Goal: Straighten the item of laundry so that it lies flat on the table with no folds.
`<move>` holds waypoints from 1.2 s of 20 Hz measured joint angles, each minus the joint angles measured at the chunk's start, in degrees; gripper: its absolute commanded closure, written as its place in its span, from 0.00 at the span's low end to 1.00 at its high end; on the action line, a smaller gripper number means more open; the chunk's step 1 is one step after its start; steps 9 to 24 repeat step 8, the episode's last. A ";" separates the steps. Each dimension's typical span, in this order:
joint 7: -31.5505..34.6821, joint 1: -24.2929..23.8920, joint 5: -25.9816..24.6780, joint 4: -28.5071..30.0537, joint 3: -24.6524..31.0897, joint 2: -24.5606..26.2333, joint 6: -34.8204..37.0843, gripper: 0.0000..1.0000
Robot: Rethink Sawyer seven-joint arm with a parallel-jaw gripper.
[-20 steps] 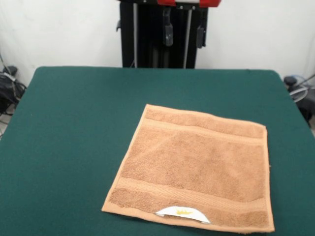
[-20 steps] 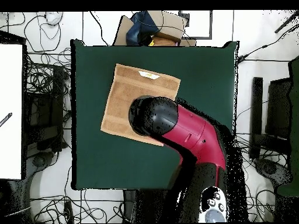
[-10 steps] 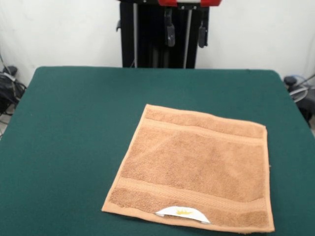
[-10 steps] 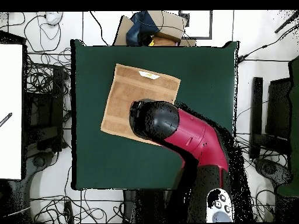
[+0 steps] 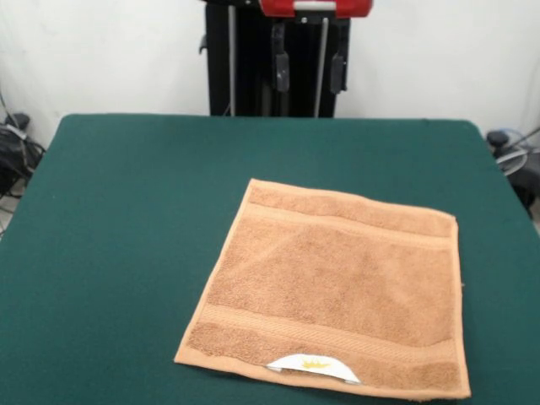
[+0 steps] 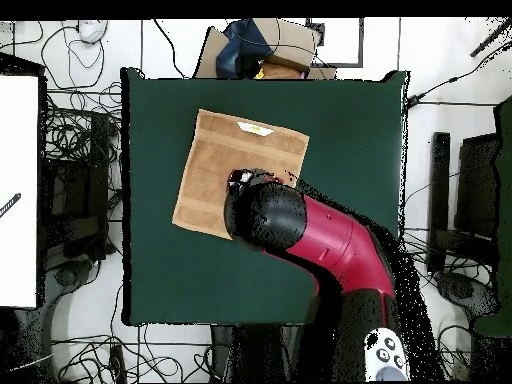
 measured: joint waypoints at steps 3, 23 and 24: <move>0.00 -0.67 -0.80 0.20 0.89 -0.03 -1.49 0.00; 0.00 -1.12 -2.08 0.20 1.78 0.02 -2.16 0.00; 0.00 -1.12 -2.08 0.20 1.78 0.02 -2.16 0.00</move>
